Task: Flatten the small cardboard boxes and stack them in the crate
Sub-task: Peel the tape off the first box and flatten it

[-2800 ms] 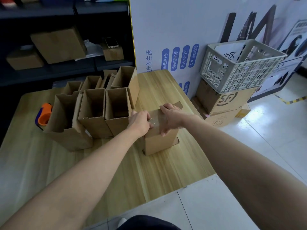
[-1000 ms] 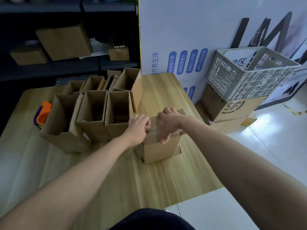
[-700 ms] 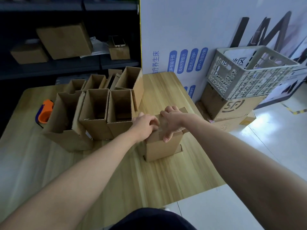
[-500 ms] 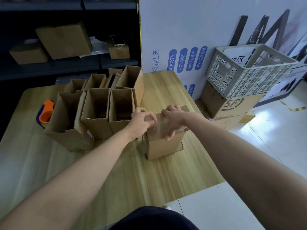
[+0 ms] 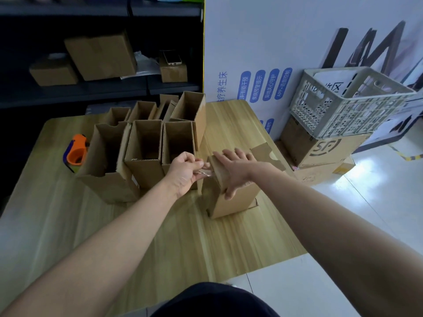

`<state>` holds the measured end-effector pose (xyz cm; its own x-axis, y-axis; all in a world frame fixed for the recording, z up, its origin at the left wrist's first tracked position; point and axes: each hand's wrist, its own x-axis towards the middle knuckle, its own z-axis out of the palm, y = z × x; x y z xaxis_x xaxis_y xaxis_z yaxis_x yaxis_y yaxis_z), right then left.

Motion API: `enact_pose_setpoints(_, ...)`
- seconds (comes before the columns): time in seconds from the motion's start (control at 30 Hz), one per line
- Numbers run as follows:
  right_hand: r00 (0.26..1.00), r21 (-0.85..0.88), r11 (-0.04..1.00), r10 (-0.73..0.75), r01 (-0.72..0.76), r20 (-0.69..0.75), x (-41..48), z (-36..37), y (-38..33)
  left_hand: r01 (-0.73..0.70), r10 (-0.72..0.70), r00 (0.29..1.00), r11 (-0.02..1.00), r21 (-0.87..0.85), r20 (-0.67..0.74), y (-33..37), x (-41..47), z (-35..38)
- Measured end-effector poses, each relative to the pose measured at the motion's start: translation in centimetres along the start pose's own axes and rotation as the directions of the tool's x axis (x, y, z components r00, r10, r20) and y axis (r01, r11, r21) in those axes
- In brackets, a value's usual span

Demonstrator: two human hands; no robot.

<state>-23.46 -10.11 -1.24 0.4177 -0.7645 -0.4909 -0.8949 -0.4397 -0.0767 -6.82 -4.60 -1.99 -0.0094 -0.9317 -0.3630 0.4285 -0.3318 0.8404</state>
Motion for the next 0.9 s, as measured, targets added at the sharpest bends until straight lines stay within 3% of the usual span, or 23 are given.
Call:
enact_pose_setpoints(0.13, 0.989, 0.023, 0.997, -0.074, 0.078, -0.131, -0.8, -1.0, 0.6, -0.051, 0.046, 0.997, 0.996, -0.074, -0.069, 0.5, 0.4, 0.3)
enact_pose_setpoints(0.27, 0.98, 0.11, 0.989, -0.076, 0.098, -0.185, -1.6, -1.4, 0.6, -0.052, 0.118, 0.947, 0.974, 0.219, -0.299, 0.6, 1.7, 1.1)
enact_pose_setpoints(0.37, 0.981, 0.213, 0.972, -0.06, 0.1, -0.187, -2.1, -0.9, 0.9, 0.048, 0.046, 0.896, 0.979, 0.2, -0.441, 0.4, 2.8, 1.3)
enact_pose_setpoints(0.43, 0.981, 0.267, 0.959, -0.051, 0.1, -0.185, -2.4, -0.6, 1.1, 0.1, -0.01, 0.893, 0.979, 0.177, -0.449, 0.3, 3.2, 1.5)
enact_pose_setpoints(0.57, 0.983, 0.368, 0.927, -0.004, 0.073, -0.184, -2.9, -0.3, 2.2, 0.035, 0.025, 0.89, 0.992, 0.123, -0.456, 0.3, 2.7, 2.6)
enact_pose_setpoints(0.7, 0.985, 0.441, 0.897, 0.043, 0.036, -0.167, -3.4, -0.4, 3.4, 0.033, -0.018, 0.971, 0.998, 0.055, -0.24, 0.5, 1.8, 4.1)
enact_pose_setpoints(0.8, 0.987, 0.389, 0.921, 0.041, 0.023, -0.155, -3.5, -0.7, 3.7, -0.005, 0.001, 0.991, 0.999, -0.031, -0.132, 0.3, 1.2, 5.0)
enact_pose_setpoints(0.9, 0.985, 0.383, 0.924, 0.046, 0.021, -0.165, -3.7, -0.7, 4.3, -0.001, -0.022, 0.982, 0.993, -0.119, -0.186, 0.0, 1.4, 5.0)
